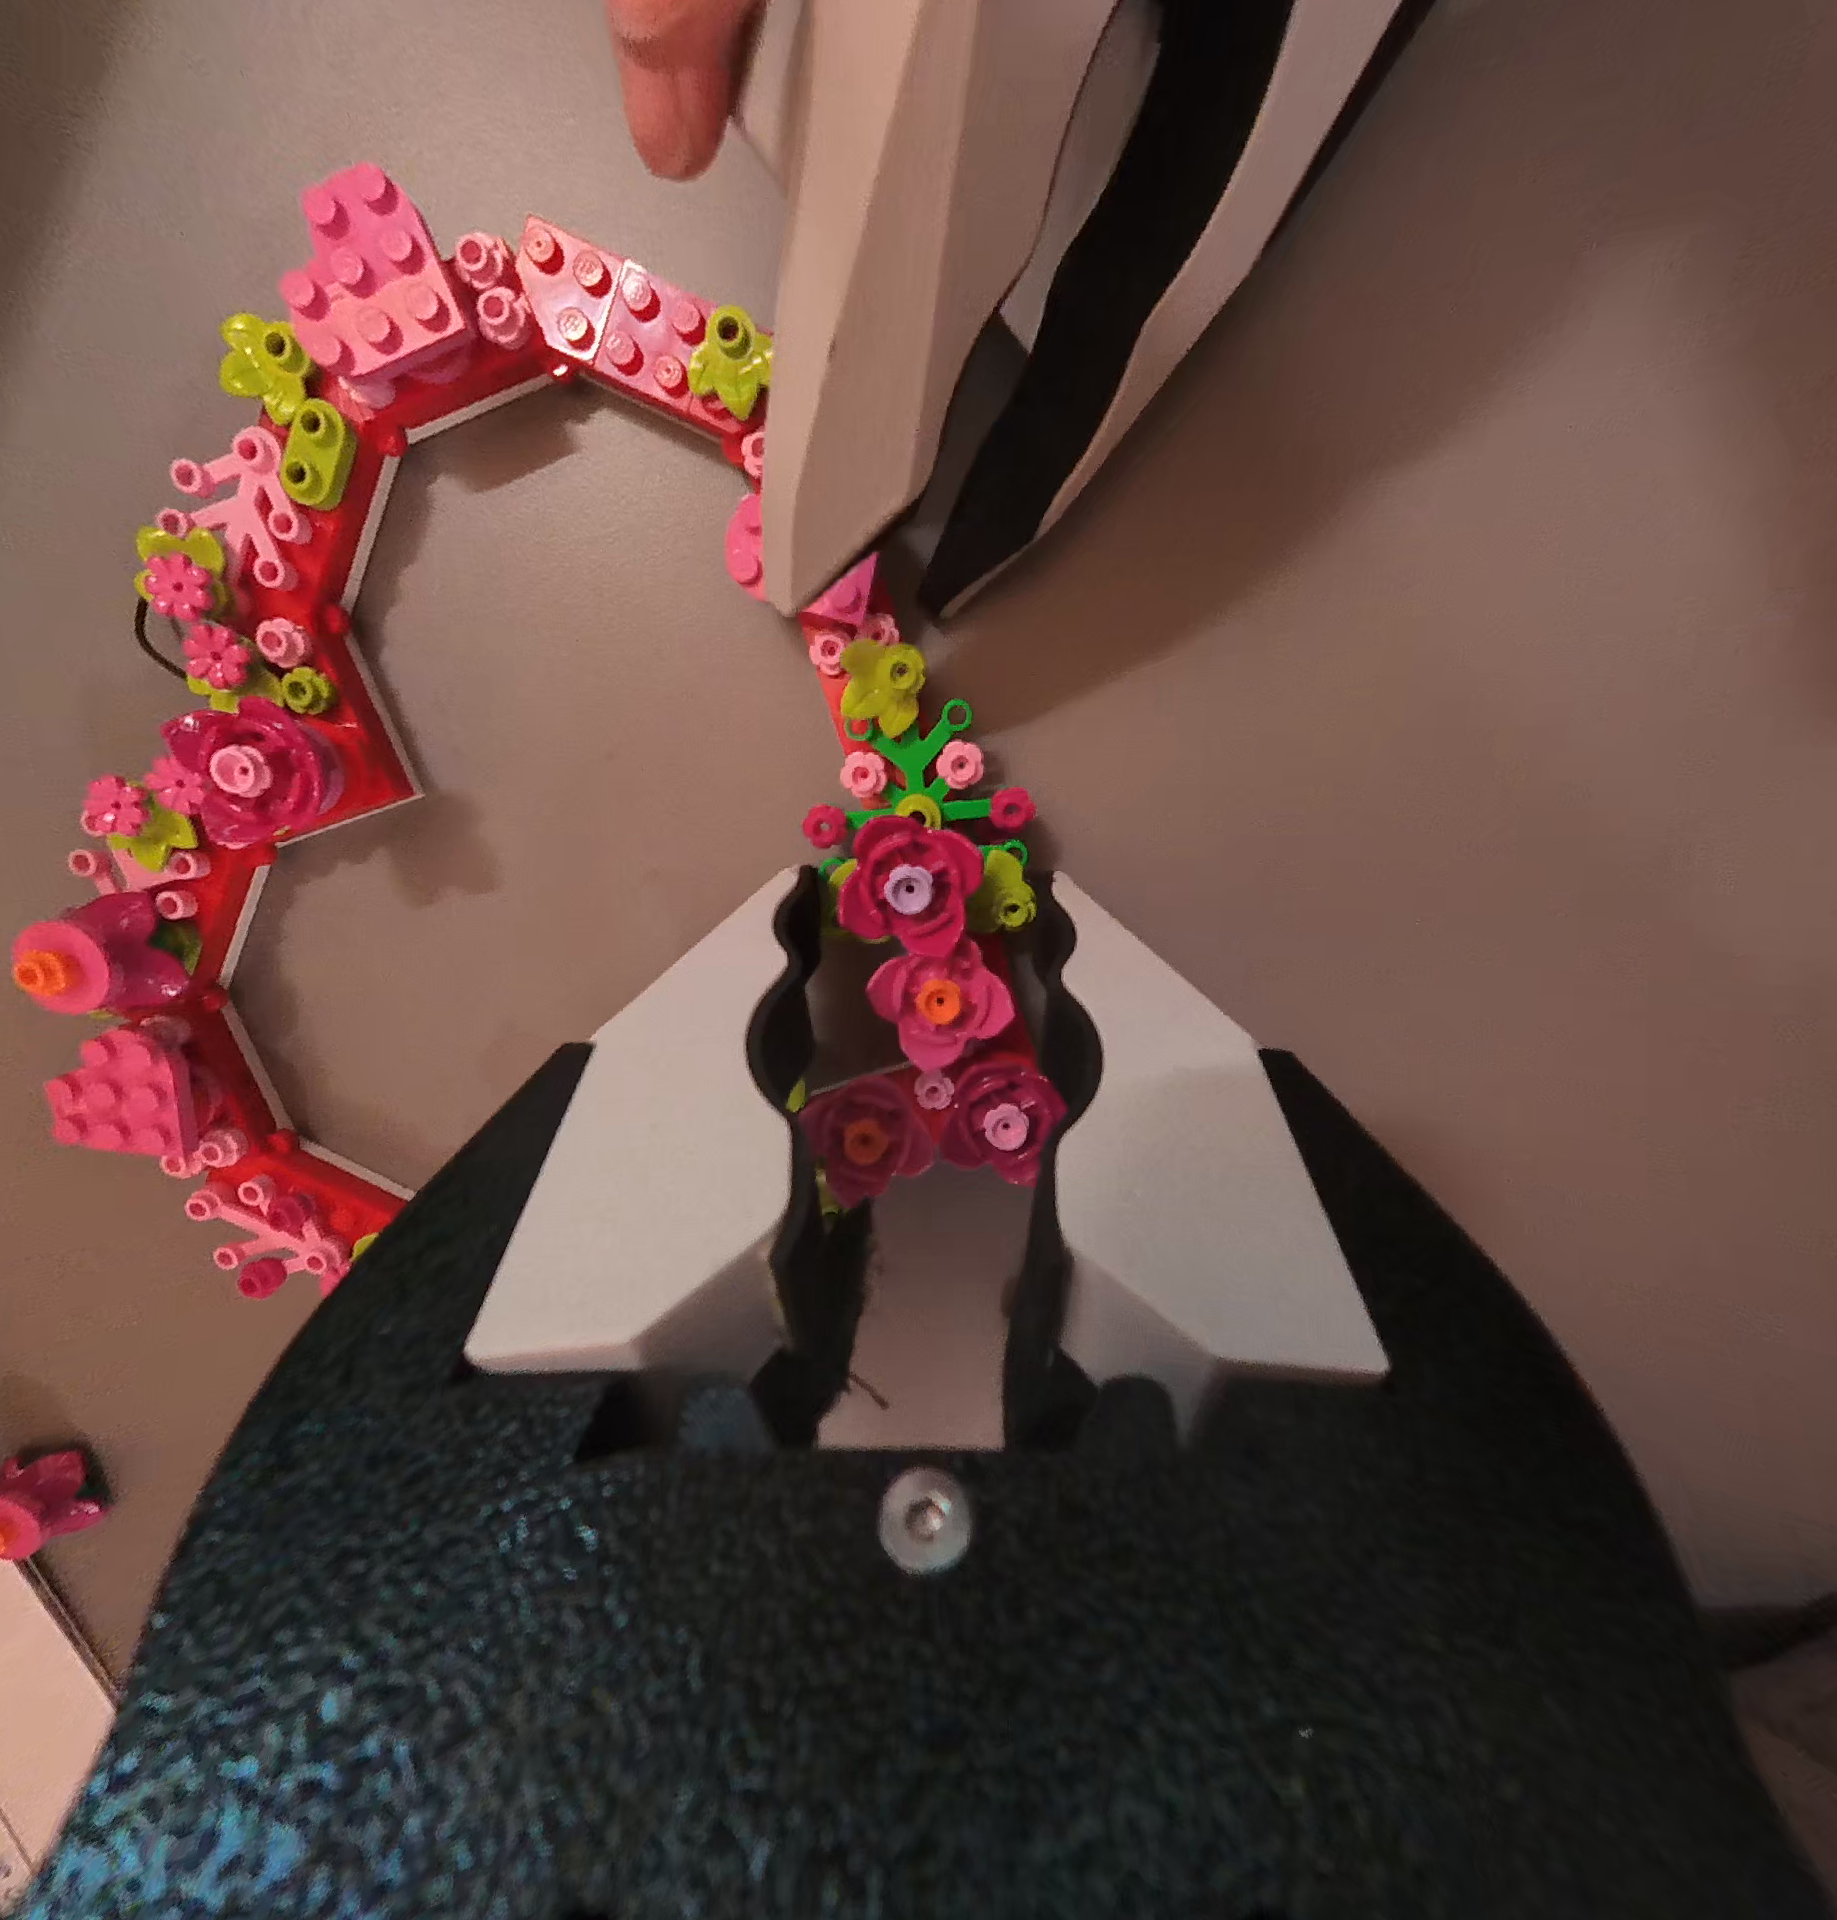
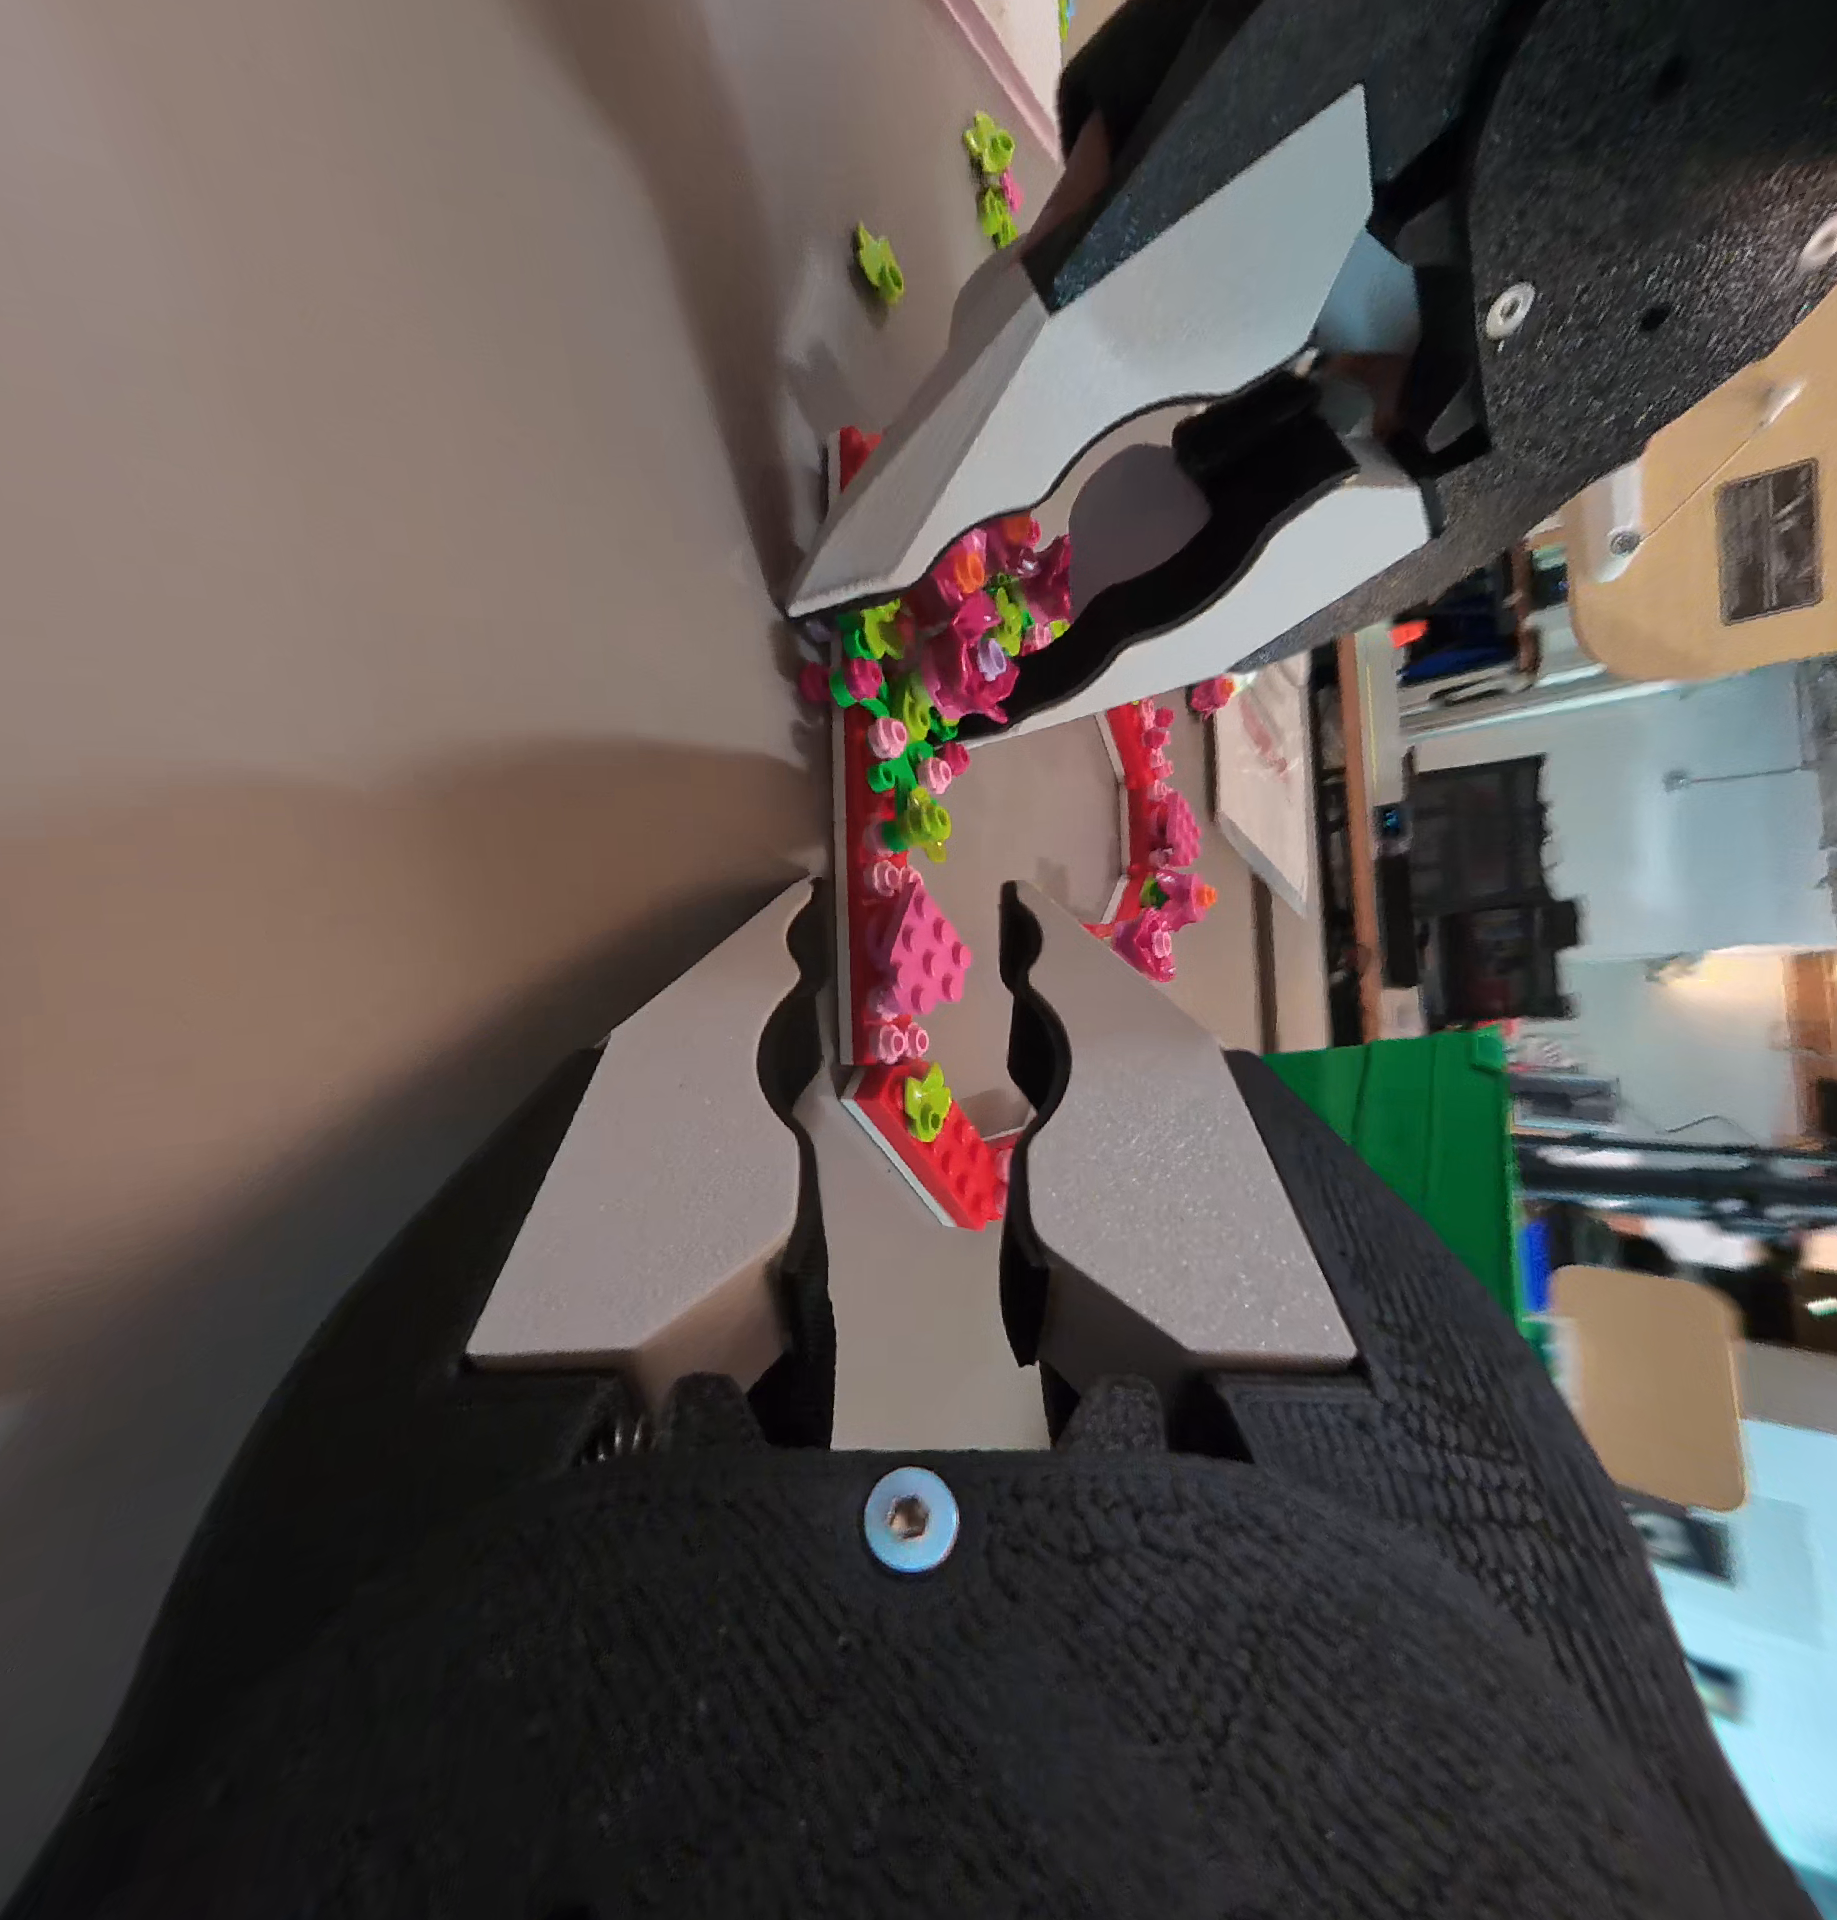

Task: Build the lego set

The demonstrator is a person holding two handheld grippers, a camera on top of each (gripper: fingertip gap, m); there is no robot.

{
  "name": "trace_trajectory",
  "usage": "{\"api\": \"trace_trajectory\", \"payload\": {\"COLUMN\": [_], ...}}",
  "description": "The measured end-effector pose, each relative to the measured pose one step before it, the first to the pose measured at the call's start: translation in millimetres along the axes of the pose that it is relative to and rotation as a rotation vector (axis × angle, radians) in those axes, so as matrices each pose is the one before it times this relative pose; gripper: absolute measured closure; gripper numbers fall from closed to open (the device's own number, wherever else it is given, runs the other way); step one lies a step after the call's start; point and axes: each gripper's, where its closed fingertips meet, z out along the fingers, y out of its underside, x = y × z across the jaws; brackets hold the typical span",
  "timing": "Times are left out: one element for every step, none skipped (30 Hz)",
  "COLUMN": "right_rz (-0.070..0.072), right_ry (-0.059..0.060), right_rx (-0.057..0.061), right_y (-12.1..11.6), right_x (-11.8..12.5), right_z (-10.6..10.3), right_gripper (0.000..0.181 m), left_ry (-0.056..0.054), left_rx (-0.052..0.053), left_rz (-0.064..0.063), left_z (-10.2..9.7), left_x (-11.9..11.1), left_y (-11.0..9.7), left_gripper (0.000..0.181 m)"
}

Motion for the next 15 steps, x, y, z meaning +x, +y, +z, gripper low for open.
{"api": "trace_trajectory", "payload": {"right_rz": [0.039, 0.0536, 0.048, 0.0392, 0.0423, 0.0424, 0.0351, 0.0208, 0.0082, 0.0179, 0.0302, 0.0241, 0.006, -0.0125, -0.0058], "right_ry": [-0.0301, -0.034, -0.0295, -0.0352, -0.0498, -0.051, -0.0581, -0.0482, -0.0381, -0.0449, -0.055, -0.0553, -0.0319, -0.0218, -0.0129], "right_rx": [-0.0146, -0.0107, -0.0055, -0.0104, -0.0142, -0.0135, -0.0159, -0.0168, -0.0194, -0.0207, -0.0163, -0.0155, -0.0145, -0.0042, -0.0078], "right_y": [0.95, 0.84, 0.61, 0.4, -0.28, -0.91, -0.03, 0.41, 1.35, 1.46, 0.48, 0.11, -0.02, -0.92, -0.2], "right_x": [-2.32, -1.14, 0.7, 0.61, -0.77, -0.59, -1.88, -0.42, 0.72, 0.06, -1.2, -1.68, 0.61, 0.61, 1.31], "right_z": [0.54, 0.66, 0.8, 0.54, 0.13, 0.34, 0.48, 0.63, 0.93, 0.94, 0.92, 0.62, -0.01, -0.59, -0.56], "right_gripper": [0.155, 0.158, 0.157, 0.155, 0.153, 0.149, 0.148, 0.147, 0.148, 0.15, 0.15, 0.151, 0.153, 0.156, 0.16], "left_ry": [0.0017, 0.0021, 0.0027, 0.0037, 0.0037, 0.0001, -0.0015, 0.0007, 0.0002, -0.0002, 0.0001, 0.0002, 0.0005, 0.0069, 0.0087], "left_rx": [0.0003, 0.0014, 0.0028, 0.0039, 0.0036, 0.0008, 0.0003, -0.0004, 0.0006, 0.0008, 0.0008, 0.0001, 0.0005, 0.0079, 0.0091], "left_rz": [-0.0014, -0.0029, -0.0033, -0.0038, -0.0031, 0.0012, 0.0035, 0.0007, 0.0, -0.0009, -0.0006, 0.0011, -0.0001, -0.0049, -0.0081], "left_z": [0.05, -0.03, -0.01, 0.09, 0.0, 0.04, 0.11, 0.03, 0.01, 0.03, -0.05, -0.07, -0.04, -0.33, -0.46], "left_x": [0.0, 0.03, 0.02, 0.07, -0.05, -0.15, -0.02, 0.08, 0.08, -0.12, -0.01, -0.04, -0.04, 0.36, -0.02], "left_y": [0.18, 0.16, 0.15, 0.19, -0.13, -0.07, -0.27, -0.08, -0.01, 0.23, 0.15, 0.19, 0.1, -0.01, 0.51], "left_gripper": [0.142, 0.142, 0.142, 0.142, 0.141, 0.142, 0.142, 0.142, 0.142, 0.141, 0.141, 0.141, 0.141, 0.142, 0.142]}}
